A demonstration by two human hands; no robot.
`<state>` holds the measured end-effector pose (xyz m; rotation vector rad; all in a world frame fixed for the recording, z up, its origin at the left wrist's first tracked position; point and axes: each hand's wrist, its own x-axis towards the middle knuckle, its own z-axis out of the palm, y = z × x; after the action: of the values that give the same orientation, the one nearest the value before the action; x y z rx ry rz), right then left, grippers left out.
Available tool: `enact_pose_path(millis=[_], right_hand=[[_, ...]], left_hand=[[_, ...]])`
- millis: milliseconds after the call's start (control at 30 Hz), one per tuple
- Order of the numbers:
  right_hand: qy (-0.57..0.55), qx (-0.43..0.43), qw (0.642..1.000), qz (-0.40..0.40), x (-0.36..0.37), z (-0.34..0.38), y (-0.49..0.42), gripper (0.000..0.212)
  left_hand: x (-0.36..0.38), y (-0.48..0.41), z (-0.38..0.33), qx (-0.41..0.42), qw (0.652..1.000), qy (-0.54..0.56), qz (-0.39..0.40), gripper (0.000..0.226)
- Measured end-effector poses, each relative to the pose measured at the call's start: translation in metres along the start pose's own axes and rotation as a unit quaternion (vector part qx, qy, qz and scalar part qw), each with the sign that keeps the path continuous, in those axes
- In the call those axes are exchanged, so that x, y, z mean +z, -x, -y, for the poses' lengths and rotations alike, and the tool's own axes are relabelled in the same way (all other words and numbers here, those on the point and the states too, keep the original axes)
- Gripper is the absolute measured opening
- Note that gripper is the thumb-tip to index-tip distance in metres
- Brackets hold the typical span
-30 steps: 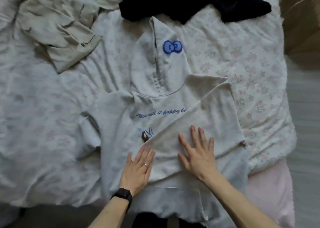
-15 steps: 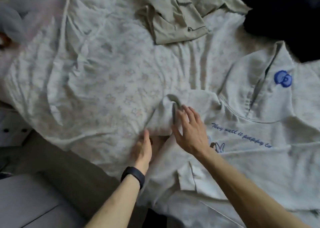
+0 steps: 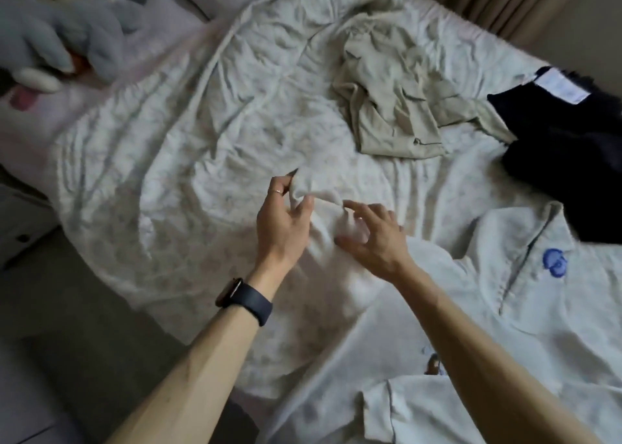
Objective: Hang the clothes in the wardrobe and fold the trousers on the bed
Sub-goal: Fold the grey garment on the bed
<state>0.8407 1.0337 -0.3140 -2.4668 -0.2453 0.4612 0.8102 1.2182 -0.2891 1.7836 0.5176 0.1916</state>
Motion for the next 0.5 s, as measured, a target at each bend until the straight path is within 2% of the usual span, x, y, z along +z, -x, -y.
enact_pose_path(millis=[33, 100, 167, 233, 267, 333, 367, 433, 500], right_hand=[[0.023, 0.018, 0.999, 0.036, 0.005, 0.003, -0.001, 0.075], [0.085, 0.070, 0.985, 0.136, 0.016, -0.005, -0.005, 0.085], [0.119, 0.113, 0.961, 0.223, 0.024, -0.012, -0.013, 0.084], [0.137, 0.128, 0.947, 0.261, 0.027, -0.013, -0.021, 0.077], [0.132, 0.129, 0.951, 0.248, 0.029, -0.011, -0.025, 0.070], [0.059, 0.136, 0.975, 0.168, 0.030, -0.003, -0.033, 0.060], [-0.005, 0.145, 0.982, 0.119, 0.030, 0.002, -0.039, 0.060], [-0.142, 0.186, 0.970, 0.073, 0.028, 0.015, -0.054, 0.071], [-0.215, 0.224, 0.947, 0.088, 0.023, 0.031, -0.078, 0.082]], left_hand=[[-0.008, -0.006, 0.007, -0.019, 1.000, -0.023, 0.004, 0.024], [-0.016, -0.011, 0.034, -0.123, 0.991, -0.049, 0.029, 0.029], [-0.024, -0.019, 0.060, -0.184, 0.977, -0.083, 0.069, 0.019], [-0.028, -0.030, 0.071, -0.214, 0.972, -0.068, 0.063, 0.012], [-0.031, -0.038, 0.072, -0.243, 0.968, -0.034, 0.042, 0.006], [-0.034, -0.054, 0.068, -0.297, 0.953, 0.054, 0.017, 0.027], [-0.034, -0.061, 0.066, -0.311, 0.947, 0.075, 0.031, 0.038], [-0.029, -0.076, 0.059, -0.297, 0.950, 0.050, 0.077, 0.042], [-0.023, -0.096, 0.052, -0.287, 0.950, 0.040, 0.117, 0.037]])
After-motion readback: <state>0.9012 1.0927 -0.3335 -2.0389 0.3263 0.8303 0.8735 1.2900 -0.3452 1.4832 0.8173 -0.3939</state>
